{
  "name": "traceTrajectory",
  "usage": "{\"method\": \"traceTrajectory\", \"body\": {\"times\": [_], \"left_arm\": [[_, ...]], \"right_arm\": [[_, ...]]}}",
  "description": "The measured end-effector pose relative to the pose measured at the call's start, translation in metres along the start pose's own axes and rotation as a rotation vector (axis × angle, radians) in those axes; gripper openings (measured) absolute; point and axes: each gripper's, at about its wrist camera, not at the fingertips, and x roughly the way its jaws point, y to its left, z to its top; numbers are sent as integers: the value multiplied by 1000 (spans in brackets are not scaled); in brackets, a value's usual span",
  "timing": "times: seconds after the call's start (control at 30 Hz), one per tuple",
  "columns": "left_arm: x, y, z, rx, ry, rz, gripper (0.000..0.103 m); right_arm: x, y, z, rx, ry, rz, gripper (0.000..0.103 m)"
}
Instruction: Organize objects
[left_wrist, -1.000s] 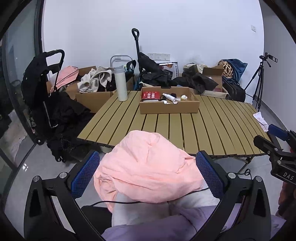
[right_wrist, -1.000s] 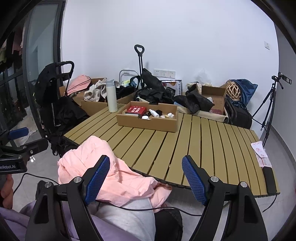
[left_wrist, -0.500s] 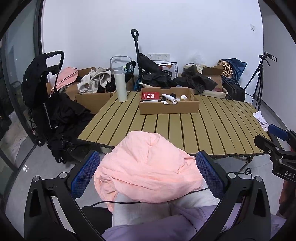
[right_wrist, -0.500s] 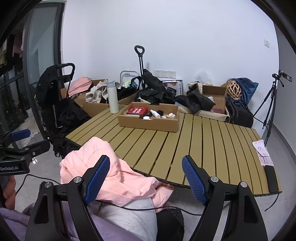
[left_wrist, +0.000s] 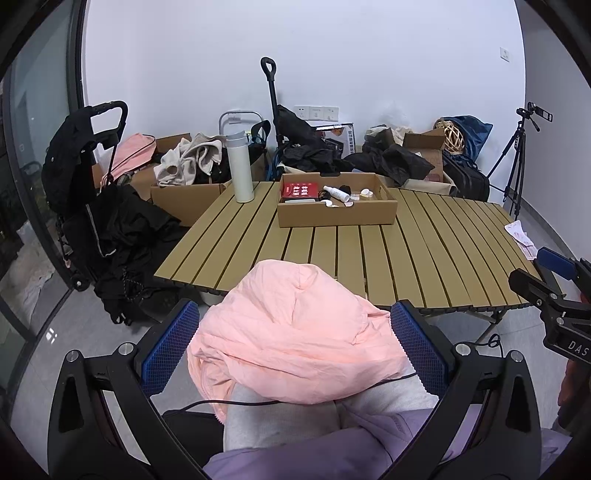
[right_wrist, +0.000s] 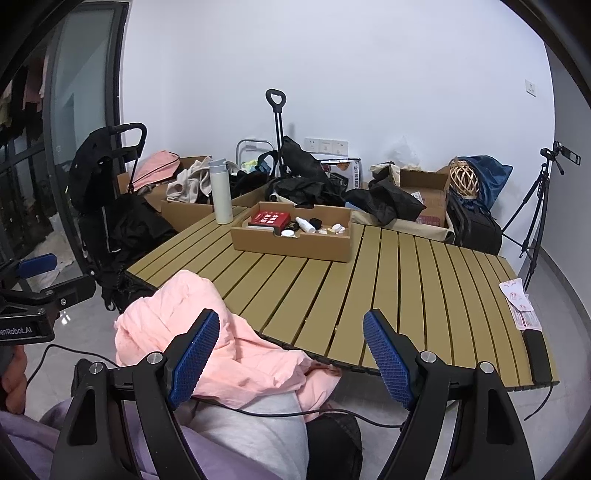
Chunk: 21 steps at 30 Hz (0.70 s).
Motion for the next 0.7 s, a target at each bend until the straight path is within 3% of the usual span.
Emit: {"method": "traceTrajectory", "body": {"times": [0.7], "left_arm": [[7,5,-3,0,15,-14,103]], "right_arm": [[0,-3,-2,13,6,5,83]]}}
